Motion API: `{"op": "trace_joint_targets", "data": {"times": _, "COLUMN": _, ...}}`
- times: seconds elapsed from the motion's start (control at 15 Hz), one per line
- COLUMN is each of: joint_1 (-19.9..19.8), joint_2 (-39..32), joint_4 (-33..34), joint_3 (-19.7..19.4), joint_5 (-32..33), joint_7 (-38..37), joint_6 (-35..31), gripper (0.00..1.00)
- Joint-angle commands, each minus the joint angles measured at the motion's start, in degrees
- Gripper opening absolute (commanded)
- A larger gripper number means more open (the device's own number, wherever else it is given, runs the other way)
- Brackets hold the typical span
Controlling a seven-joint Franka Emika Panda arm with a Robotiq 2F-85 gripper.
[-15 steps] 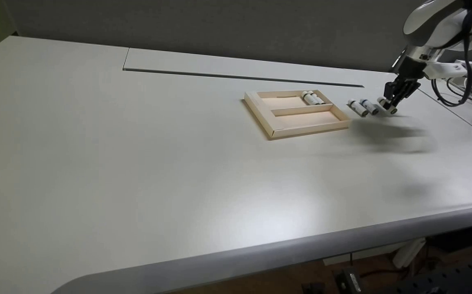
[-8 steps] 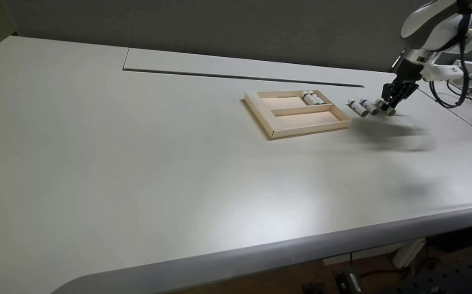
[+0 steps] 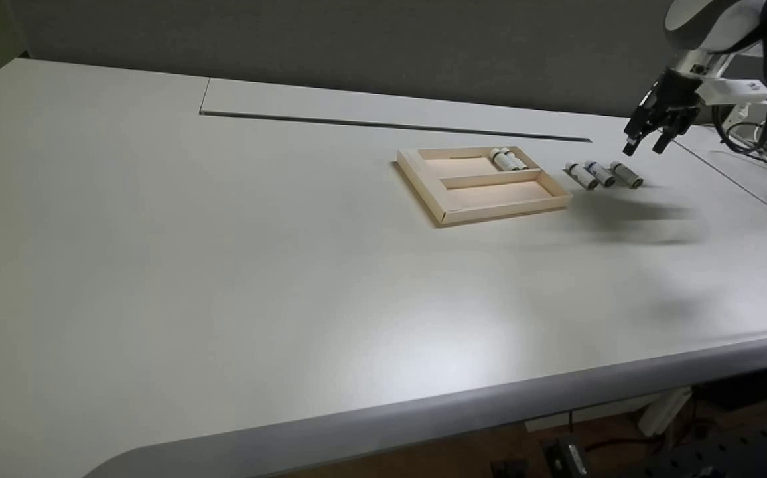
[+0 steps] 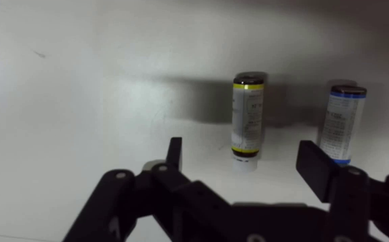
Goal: Remove the bottle from the bottom part of the tray
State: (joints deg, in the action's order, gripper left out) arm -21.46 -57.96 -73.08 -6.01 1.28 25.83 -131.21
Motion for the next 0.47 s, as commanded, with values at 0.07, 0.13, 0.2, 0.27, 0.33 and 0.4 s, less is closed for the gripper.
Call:
{"op": "trace_joint_targets", "data": {"times": 0.07, "joint_1": -0.3, "joint_2": 7.6, "joint_4": -2.0, "joint_3": -0.2, "joint_5": 1.1, "joint_7": -0.5, "joint_6": 7.0, "gripper": 1.00}}
{"op": "trace_joint_targets", "data": {"times": 0.13, "joint_1": -0.6, "joint_2": 3.8, "joint_4": 0.4, "joint_3": 0.5, "joint_5": 0.6, "joint_7": -0.2, "joint_6": 4.6, "gripper": 1.00}}
{"op": "trace_joint_targets", "data": {"times": 0.2, "joint_1": -0.6, "joint_2": 5.1, "joint_4": 0.3, "joint_3": 0.4, "joint_5": 0.6, "joint_7": -0.1, "joint_6": 6.0, "gripper": 1.00}}
{"op": "trace_joint_targets", "data": {"times": 0.27, "joint_1": -0.7, "joint_2": 6.0, "joint_4": 0.1, "joint_3": 0.3, "joint_5": 0.6, "joint_7": -0.1, "joint_6": 6.7, "gripper": 1.00}}
{"op": "trace_joint_targets", "data": {"times": 0.33, "joint_1": -0.7, "joint_2": 6.5, "joint_4": -0.1, "joint_3": 0.3, "joint_5": 0.6, "joint_7": 0.0, "joint_6": 7.0, "gripper": 1.00}}
{"op": "trace_joint_targets", "data": {"times": 0.4, "joint_1": -0.7, "joint_2": 6.5, "joint_4": -0.2, "joint_3": 0.3, "joint_5": 0.6, "joint_7": 0.0, "joint_6": 7.0, "gripper": 1.00}}
